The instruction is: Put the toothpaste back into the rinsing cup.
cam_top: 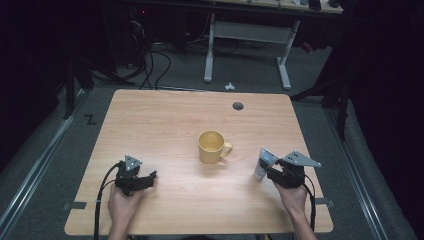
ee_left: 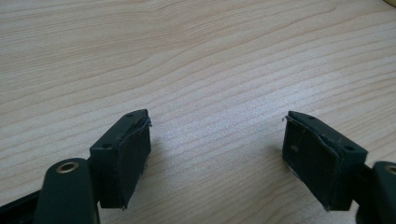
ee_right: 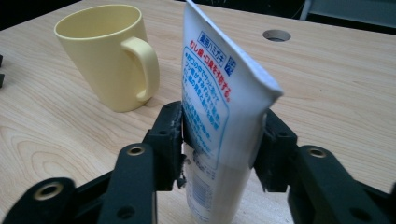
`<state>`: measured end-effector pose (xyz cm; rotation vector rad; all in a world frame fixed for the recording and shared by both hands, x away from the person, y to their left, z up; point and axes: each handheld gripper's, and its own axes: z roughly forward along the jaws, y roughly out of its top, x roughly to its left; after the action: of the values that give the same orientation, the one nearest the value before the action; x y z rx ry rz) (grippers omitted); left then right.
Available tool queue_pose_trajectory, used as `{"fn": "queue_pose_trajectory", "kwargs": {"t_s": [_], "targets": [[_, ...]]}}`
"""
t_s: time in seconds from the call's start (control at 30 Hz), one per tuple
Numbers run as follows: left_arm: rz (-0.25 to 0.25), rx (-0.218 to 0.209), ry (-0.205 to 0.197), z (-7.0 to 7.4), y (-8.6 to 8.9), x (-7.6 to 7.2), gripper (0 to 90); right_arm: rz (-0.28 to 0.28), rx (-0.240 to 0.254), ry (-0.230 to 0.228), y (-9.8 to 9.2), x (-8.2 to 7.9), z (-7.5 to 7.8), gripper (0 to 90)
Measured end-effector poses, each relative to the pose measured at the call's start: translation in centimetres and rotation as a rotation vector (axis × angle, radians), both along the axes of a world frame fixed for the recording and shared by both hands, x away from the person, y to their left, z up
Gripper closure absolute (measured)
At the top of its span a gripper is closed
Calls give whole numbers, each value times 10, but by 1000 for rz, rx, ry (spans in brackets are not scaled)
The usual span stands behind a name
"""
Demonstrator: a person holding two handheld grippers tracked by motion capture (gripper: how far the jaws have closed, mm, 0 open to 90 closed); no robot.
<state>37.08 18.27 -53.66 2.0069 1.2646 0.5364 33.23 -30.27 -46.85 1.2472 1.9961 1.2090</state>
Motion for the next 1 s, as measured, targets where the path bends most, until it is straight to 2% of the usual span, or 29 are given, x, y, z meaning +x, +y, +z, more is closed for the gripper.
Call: {"fn": "queue_pose_trajectory", "kwargs": {"t_s": [0.13, 0.33, 1.0], "targets": [[0, 0, 0, 0, 0, 0, 236, 11, -1, 1, -1, 0, 0, 654], [0, 0, 0, 0, 0, 0, 236, 11, -15, -2, 0, 0, 1, 686], [0, 1, 0, 0, 0, 0, 236, 10, -26, 14, -5, 0, 5, 712]]}}
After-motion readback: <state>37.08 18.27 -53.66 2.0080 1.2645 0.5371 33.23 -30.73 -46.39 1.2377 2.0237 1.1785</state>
